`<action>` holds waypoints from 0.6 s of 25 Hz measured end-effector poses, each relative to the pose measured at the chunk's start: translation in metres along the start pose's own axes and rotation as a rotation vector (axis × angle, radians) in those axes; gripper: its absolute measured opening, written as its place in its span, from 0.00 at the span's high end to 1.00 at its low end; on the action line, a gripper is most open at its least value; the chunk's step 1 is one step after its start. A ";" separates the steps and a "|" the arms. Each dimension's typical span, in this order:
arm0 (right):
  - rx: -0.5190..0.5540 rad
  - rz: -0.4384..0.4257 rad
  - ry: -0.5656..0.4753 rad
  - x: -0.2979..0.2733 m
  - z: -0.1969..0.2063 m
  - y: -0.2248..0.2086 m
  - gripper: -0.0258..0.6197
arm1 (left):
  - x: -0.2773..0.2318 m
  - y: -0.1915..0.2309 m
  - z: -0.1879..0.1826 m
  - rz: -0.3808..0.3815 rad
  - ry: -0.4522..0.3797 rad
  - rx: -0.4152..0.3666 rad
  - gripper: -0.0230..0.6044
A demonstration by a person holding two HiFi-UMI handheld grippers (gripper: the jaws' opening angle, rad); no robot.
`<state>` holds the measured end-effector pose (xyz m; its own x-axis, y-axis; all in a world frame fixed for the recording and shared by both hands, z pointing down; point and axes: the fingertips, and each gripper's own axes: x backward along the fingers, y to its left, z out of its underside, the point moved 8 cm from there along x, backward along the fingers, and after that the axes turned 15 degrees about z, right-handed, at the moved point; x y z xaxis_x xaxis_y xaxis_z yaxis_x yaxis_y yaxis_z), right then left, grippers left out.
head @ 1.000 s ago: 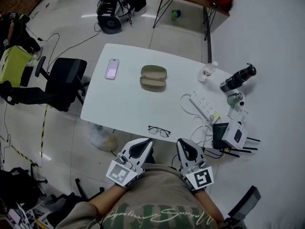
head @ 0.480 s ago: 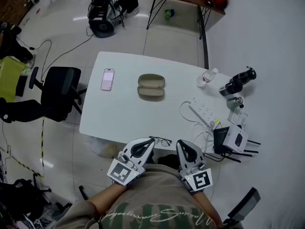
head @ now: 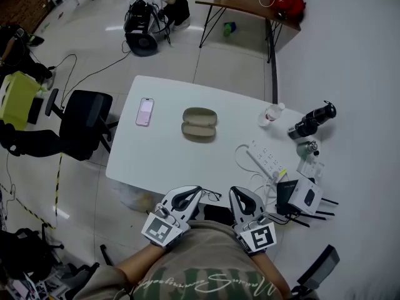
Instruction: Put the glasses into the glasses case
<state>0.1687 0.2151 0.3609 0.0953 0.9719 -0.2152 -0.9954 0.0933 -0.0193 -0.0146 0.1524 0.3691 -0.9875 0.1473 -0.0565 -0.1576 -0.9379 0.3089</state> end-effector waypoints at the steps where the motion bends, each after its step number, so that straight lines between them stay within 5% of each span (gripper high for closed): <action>1: 0.002 -0.003 0.000 -0.001 -0.004 -0.002 0.94 | -0.001 -0.002 -0.003 -0.004 -0.005 0.002 0.95; 11: 0.066 -0.171 -0.111 -0.003 -0.008 -0.021 0.94 | -0.031 -0.014 -0.010 -0.077 -0.019 -0.044 0.95; 15: 0.046 -0.163 -0.064 -0.003 -0.002 -0.020 0.94 | -0.036 -0.009 -0.004 -0.055 -0.013 -0.037 0.95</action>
<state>0.1882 0.2099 0.3598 0.2567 0.9547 -0.1502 -0.9658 0.2591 -0.0036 0.0222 0.1546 0.3647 -0.9774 0.2029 -0.0597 -0.2115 -0.9394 0.2699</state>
